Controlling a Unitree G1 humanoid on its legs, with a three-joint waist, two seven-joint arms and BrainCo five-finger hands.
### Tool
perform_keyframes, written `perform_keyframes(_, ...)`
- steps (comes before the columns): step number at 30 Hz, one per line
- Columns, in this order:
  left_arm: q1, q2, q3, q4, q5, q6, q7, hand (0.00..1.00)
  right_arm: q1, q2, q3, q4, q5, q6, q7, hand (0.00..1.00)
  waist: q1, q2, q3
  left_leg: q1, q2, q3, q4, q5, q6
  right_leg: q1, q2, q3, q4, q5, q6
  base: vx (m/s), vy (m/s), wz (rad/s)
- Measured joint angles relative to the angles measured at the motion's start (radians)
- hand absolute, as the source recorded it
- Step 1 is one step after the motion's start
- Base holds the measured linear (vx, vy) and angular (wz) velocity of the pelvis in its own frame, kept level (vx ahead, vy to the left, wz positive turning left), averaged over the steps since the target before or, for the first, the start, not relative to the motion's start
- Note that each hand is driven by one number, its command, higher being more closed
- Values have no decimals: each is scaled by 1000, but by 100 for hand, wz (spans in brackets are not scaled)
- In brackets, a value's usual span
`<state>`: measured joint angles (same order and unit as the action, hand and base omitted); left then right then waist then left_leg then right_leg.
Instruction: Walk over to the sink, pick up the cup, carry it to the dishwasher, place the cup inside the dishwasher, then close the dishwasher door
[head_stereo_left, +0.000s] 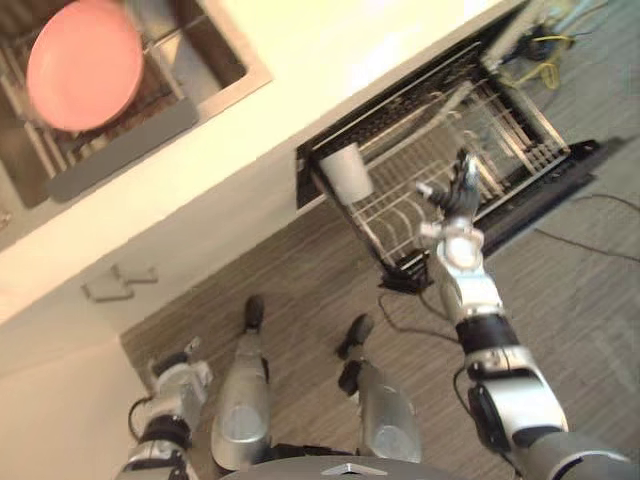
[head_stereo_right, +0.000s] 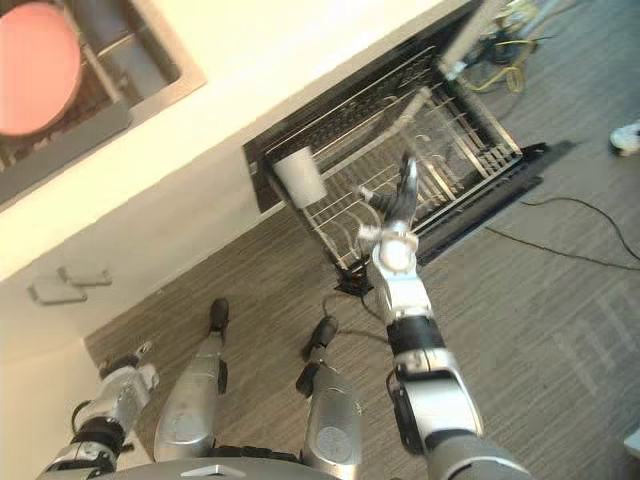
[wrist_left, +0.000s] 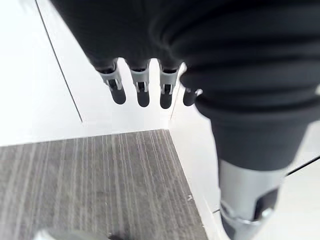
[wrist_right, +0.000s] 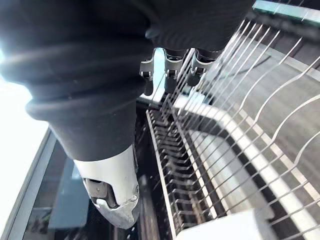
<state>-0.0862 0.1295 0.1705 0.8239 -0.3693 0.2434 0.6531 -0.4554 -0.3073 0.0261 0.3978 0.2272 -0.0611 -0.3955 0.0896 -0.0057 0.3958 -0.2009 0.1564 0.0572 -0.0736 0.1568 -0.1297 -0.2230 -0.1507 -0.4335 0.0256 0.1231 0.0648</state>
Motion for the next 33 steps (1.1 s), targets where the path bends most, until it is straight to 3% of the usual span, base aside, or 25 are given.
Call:
perform_keyframes(2,25,-4,25,21,1,9,-3,0,84,23,-3,-36,-22,0,1,0,-11,-4,-27,38,11,8,-1,-7,-13,44,17,7,-26,6,-1,137,-34,-18)
perform_keyframes(4,71,-5,28,22,12,12,-3,0,179,56,-1,-119,-41,-5,11,0,-14,-10,-94,57,24,17,-2,-18,-21,72,36,7,-53,7,-2,110,-27,-10)
perform_keyframes(9,193,-44,111,50,102,21,-30,0,322,134,5,-340,-19,-97,90,0,-19,-8,-200,120,37,26,0,-55,-27,160,53,7,-97,-7,5,58,0,1)
perform_keyframes(12,256,-72,186,115,0,22,-112,0,375,171,10,-484,54,-159,190,0,-25,-8,-235,156,35,24,-5,-68,-18,207,52,-6,-105,-17,15,44,19,18)
perform_keyframes(14,291,-98,250,142,-108,3,-193,0,405,196,1,-556,151,-159,307,0,-41,-8,-256,170,35,32,-8,-65,-10,249,44,-51,-106,-25,18,34,14,63)
perform_keyframes(17,318,-144,299,140,-136,-57,-217,0,432,206,-7,-579,301,-144,439,0,-40,-7,-293,185,32,86,-3,-46,9,310,20,-127,-102,-40,36,56,38,76)
perform_keyframes(22,337,-162,297,138,-210,-119,-336,0,428,226,-8,-580,440,-78,527,0,-39,1,-317,208,-6,114,-10,-45,27,359,-24,-174,-90,-51,68,28,56,32)
perform_keyframes(24,338,-159,267,139,-171,-129,-392,0,416,216,-7,-579,475,-52,532,0,-36,5,-321,217,-18,117,-11,-48,32,364,-40,-172,-83,-52,74,17,65,8)
perform_keyframes(27,338,-120,174,139,-38,-137,-540,0,380,198,-9,-577,522,-21,573,0,-40,8,-324,234,-33,120,-12,-49,34,376,-58,-170,-74,-49,79,19,45,0)
perform_keyframes(29,337,-95,115,142,-38,-138,-575,0,369,168,-13,-573,522,-17,585,0,-41,8,-324,255,-45,119,-12,-53,37,392,-79,-172,-53,-60,92,30,59,11)
perform_keyframes(31,337,-67,54,151,-39,-130,-582,0,369,147,-52,-571,523,-9,584,0,-45,-4,-338,259,-74,106,-12,-60,46,369,-134,-178,39,-109,109,31,96,21)
perform_keyframes(33,337,-41,5,152,-37,-120,-591,0,368,140,-100,-544,521,-5,577,0,-44,-20,-346,274,-124,101,-12,-84,62,338,-222,-180,177,-160,99,50,160,25)
